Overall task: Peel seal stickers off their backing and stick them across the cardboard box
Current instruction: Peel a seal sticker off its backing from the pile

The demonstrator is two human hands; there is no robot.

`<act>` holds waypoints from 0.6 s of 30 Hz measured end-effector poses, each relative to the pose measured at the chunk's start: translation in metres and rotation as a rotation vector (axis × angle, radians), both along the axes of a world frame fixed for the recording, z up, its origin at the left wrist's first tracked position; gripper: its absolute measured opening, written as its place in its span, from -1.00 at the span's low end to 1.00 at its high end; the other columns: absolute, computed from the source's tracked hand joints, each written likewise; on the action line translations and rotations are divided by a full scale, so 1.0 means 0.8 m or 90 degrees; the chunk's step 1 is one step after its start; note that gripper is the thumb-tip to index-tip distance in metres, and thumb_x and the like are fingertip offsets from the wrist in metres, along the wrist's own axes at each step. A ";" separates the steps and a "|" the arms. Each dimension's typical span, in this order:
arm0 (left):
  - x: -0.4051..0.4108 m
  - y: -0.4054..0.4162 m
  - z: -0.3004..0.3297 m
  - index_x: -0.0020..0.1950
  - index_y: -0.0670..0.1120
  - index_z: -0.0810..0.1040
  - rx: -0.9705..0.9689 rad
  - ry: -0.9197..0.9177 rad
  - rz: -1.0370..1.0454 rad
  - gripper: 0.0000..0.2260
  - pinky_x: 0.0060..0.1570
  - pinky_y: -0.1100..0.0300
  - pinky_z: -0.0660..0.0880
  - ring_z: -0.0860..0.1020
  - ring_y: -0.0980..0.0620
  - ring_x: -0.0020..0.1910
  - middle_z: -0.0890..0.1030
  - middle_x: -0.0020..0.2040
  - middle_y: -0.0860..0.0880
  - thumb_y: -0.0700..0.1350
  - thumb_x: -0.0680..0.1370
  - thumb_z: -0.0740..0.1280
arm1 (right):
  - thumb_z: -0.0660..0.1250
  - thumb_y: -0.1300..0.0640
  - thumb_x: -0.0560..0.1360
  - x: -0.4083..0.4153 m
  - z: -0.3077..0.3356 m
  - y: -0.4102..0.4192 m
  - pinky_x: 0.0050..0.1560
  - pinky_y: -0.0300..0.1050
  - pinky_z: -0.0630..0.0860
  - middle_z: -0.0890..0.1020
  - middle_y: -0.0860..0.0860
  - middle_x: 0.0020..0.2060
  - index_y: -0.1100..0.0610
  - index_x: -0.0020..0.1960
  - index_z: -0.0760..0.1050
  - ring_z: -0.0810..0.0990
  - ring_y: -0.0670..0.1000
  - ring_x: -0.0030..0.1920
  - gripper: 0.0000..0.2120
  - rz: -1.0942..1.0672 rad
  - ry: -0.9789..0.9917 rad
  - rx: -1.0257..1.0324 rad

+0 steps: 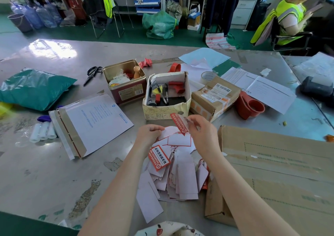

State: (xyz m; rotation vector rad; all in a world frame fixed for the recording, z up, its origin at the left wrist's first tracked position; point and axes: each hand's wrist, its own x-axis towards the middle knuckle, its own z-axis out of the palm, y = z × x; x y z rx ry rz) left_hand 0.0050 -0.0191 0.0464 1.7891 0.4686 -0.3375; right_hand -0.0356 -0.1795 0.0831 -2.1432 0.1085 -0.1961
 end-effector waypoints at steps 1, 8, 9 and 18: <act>0.004 -0.002 -0.004 -0.01 -0.11 0.62 0.016 -0.001 -0.012 -0.81 -0.30 0.25 0.51 0.55 0.06 -0.26 0.57 -0.12 -0.02 -0.27 0.55 0.22 | 0.19 0.21 0.56 0.001 -0.001 -0.002 -0.33 -0.48 0.35 0.59 -0.07 -0.18 0.11 0.07 0.56 0.50 -0.15 -0.24 -0.80 -0.035 0.003 0.022; 0.027 -0.009 -0.040 -0.15 -0.10 0.61 0.075 0.037 -0.064 -0.74 -0.11 0.09 0.52 0.52 -0.11 -0.16 0.58 -0.11 -0.15 -0.35 0.51 0.18 | 0.13 0.28 0.51 0.009 -0.015 -0.007 -0.30 -0.28 0.35 0.63 0.01 -0.14 0.13 0.10 0.55 0.52 -0.01 -0.17 -0.72 -0.113 0.051 0.014; 0.029 -0.008 -0.047 -0.16 -0.11 0.61 0.078 0.044 -0.078 -0.73 -0.18 0.11 0.49 0.50 -0.11 -0.18 0.58 -0.11 -0.19 -0.37 0.50 0.17 | 0.13 0.29 0.51 0.010 -0.017 -0.007 -0.28 -0.25 0.35 0.64 0.03 -0.09 0.14 0.14 0.54 0.53 0.01 -0.14 -0.70 -0.101 0.072 0.001; 0.042 -0.007 -0.088 -0.20 -0.15 0.44 0.239 0.035 -0.271 -0.81 -0.21 0.15 0.33 0.44 -0.05 -0.19 0.46 -0.21 -0.18 -0.26 0.56 0.10 | 0.17 0.23 0.51 0.018 -0.027 -0.007 -0.11 -0.09 0.47 0.59 0.13 0.08 0.09 0.28 0.45 0.53 0.11 0.03 -0.65 -0.036 0.153 -0.059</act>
